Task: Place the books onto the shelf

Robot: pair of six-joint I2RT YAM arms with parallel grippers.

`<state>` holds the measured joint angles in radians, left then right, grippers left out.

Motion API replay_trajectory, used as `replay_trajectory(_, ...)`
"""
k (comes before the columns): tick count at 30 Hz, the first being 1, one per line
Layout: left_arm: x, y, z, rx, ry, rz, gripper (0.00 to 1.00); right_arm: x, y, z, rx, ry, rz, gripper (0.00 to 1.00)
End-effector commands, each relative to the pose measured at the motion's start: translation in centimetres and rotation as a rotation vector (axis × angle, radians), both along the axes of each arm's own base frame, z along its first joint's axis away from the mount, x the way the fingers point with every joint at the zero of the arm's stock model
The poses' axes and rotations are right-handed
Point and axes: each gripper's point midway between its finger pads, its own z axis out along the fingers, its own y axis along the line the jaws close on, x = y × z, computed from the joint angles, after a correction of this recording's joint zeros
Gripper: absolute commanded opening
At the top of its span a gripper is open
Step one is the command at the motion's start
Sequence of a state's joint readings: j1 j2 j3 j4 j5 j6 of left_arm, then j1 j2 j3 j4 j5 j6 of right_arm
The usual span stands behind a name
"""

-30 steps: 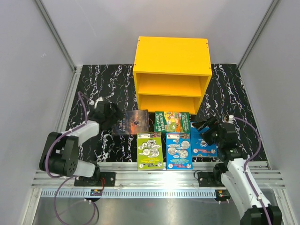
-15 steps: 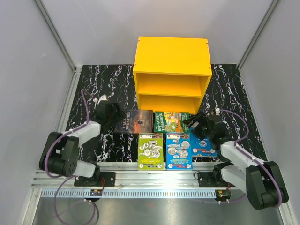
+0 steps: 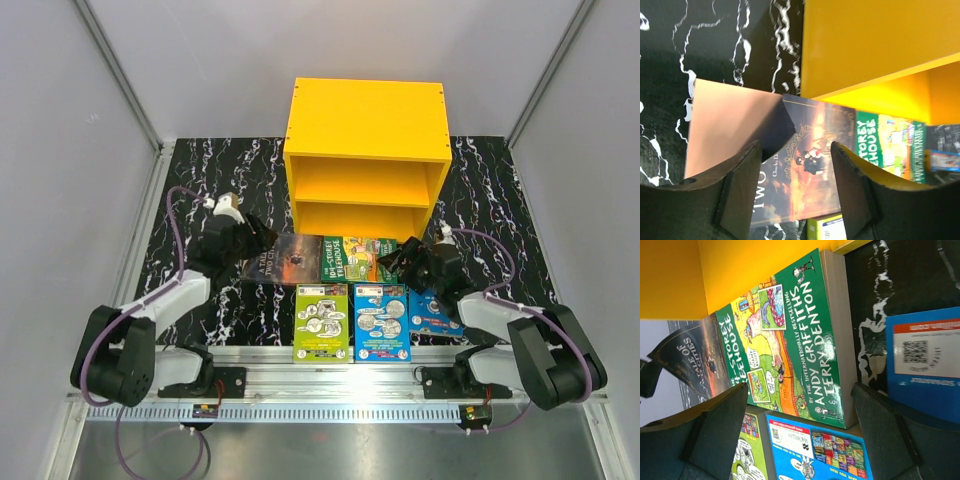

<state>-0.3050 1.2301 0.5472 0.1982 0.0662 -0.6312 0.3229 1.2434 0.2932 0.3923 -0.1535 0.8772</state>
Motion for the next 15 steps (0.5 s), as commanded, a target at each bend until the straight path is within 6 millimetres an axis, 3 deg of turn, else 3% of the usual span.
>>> replay_trajectory(1,0.4,-1.6,-0.4,-0.007,-0.028,-0.08,0.59,-0.6,1.8,-0.8,-0.026,-0.004,0.077,0.93)
replay_trajectory(5,0.5,-1.5,-3.1,0.034,0.028,-0.078,0.57,-0.5,2.6,-1.1,-0.029,-0.001,0.097,0.93)
replay_trajectory(8,0.7,-1.2,-4.0,0.064,0.053,-0.066,0.61,-0.6,2.6,-1.6,-0.039,0.01,0.1,0.93)
replay_trajectory(15,1.3,3.1,-5.5,0.258,0.121,0.103,0.74,-1.3,2.3,-1.9,-0.049,0.011,0.106,0.93)
